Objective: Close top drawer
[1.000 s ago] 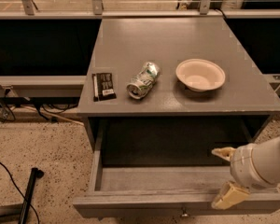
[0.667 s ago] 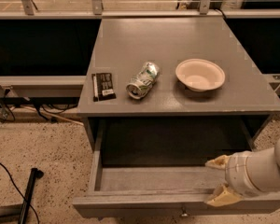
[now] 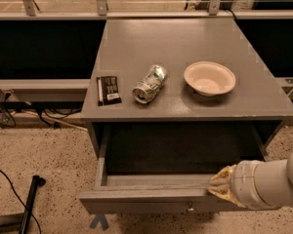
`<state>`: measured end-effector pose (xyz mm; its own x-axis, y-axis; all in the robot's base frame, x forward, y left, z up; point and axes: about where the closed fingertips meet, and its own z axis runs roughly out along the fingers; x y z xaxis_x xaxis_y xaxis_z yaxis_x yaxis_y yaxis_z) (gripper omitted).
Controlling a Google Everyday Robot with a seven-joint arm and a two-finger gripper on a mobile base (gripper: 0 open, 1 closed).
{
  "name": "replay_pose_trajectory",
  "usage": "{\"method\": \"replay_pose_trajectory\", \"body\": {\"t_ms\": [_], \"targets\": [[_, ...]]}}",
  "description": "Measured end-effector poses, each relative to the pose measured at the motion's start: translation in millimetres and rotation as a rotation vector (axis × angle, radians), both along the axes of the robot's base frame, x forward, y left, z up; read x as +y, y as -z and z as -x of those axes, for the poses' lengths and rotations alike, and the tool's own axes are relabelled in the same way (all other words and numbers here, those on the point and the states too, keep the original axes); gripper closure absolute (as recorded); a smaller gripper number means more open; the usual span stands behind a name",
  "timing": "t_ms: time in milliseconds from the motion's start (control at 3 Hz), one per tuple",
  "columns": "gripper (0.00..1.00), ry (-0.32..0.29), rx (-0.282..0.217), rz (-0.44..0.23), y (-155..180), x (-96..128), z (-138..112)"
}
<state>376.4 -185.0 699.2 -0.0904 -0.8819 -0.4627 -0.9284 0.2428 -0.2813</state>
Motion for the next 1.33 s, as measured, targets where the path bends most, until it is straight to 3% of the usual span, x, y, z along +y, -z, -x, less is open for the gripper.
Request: {"method": "replay_pose_trajectory", "body": {"t_ms": [333,667,1000,1333], "targets": [[1.00,-0.005,-0.009,0.010,2.5,1.1,0.5],[1.00,-0.013,0.014,0.026,14.6,0.9,-1.0],[1.00,-0.023,0.014,-0.030,2.2,-1.0,-0.6],[1.00,-0.044,-0.036,-0.099,-25.8,0.6,-1.0]]}}
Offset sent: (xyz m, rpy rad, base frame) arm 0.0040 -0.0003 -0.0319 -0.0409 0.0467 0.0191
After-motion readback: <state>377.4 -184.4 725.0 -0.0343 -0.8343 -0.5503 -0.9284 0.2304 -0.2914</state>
